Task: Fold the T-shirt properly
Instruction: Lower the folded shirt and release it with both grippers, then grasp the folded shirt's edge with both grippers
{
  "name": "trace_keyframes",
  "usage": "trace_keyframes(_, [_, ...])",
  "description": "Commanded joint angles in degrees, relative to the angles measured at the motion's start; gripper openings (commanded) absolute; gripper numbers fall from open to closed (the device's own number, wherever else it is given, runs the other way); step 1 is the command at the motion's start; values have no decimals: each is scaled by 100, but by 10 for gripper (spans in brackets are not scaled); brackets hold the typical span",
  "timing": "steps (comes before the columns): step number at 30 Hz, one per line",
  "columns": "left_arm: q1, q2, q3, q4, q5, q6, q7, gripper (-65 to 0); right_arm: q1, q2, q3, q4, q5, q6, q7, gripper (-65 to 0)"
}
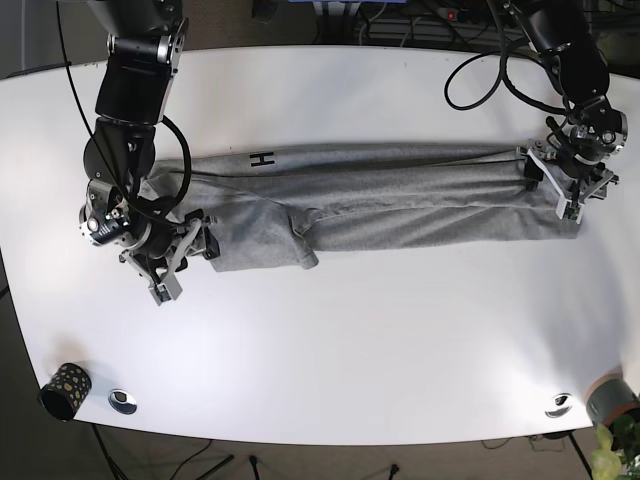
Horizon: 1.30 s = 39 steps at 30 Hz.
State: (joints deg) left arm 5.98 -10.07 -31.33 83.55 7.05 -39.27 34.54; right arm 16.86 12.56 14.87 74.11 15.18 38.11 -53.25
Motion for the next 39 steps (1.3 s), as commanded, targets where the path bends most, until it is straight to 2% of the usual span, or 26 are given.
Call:
trace_keyframes(1, [48, -18, 26, -34, 275, -73, 348, -217, 340, 76, 3, -285, 60, -17, 249, -173])
trace_keyframes(5, [48, -18, 26, -34, 275, -73, 348, -217, 753, 94, -15, -1138, 60, -9, 618, -160])
trace_keyframes(10, [48, -18, 26, -34, 275, -73, 339, -217, 1149, 85, -15, -1938, 95, 18, 732, -205])
trace_keyframes(17, [48, -18, 26, -34, 275, -73, 330, -217, 1184, -161, -15, -1938, 95, 18, 714, -258])
trace_keyframes(21, [48, -18, 26, -34, 284, -73, 330, -217, 1166, -267, -15, -1938, 95, 18, 697, -347])
trace_keyframes(27, [48, -26, 26, -34, 284, -73, 330, -217, 1158, -311, -15, -1929, 95, 18, 697, -547])
trace_keyframes(31, [48, -26, 26, -34, 302, -73, 321, -217, 1017, -311, -6, -1402, 104, 18, 600, -644])
trace_keyframes(39, [48, -44, 26, -43, 302, -73, 321, -217, 120, -328, 38, 963, 104, -35, -367, -650])
